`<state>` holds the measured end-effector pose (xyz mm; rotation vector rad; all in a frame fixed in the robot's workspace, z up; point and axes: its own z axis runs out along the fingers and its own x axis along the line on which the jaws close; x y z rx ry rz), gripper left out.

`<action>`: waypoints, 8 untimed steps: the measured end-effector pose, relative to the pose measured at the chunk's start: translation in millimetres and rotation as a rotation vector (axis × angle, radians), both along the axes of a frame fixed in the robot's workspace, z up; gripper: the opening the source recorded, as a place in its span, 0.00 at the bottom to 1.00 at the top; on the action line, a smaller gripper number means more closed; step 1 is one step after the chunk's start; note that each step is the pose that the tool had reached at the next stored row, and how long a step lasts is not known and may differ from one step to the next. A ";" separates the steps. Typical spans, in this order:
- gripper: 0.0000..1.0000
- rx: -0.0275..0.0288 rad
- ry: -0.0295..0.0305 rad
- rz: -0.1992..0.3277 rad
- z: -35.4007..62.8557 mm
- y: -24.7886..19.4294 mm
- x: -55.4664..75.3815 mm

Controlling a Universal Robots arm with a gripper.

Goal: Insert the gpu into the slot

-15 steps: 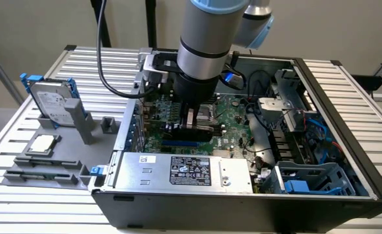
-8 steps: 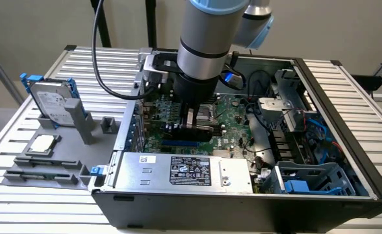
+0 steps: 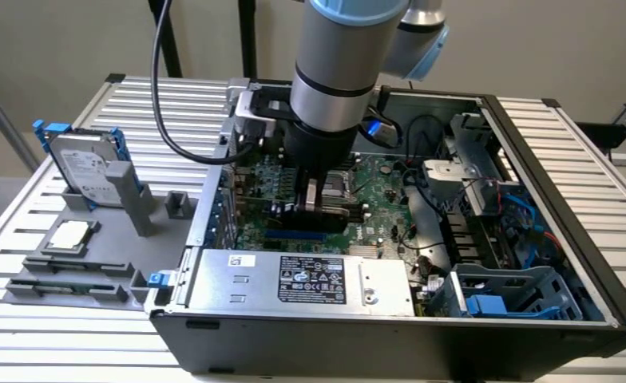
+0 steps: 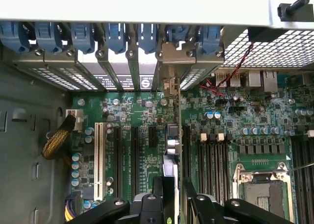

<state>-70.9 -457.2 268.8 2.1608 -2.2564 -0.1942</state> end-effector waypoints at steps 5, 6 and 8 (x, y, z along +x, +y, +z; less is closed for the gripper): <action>0.26 -0.0087 0.0001 0.005 -0.8 0.1 0.0; 0.26 -0.0096 0.0002 0.006 -0.8 0.2 0.0; 0.26 -0.0108 0.0002 0.009 -0.8 0.4 0.0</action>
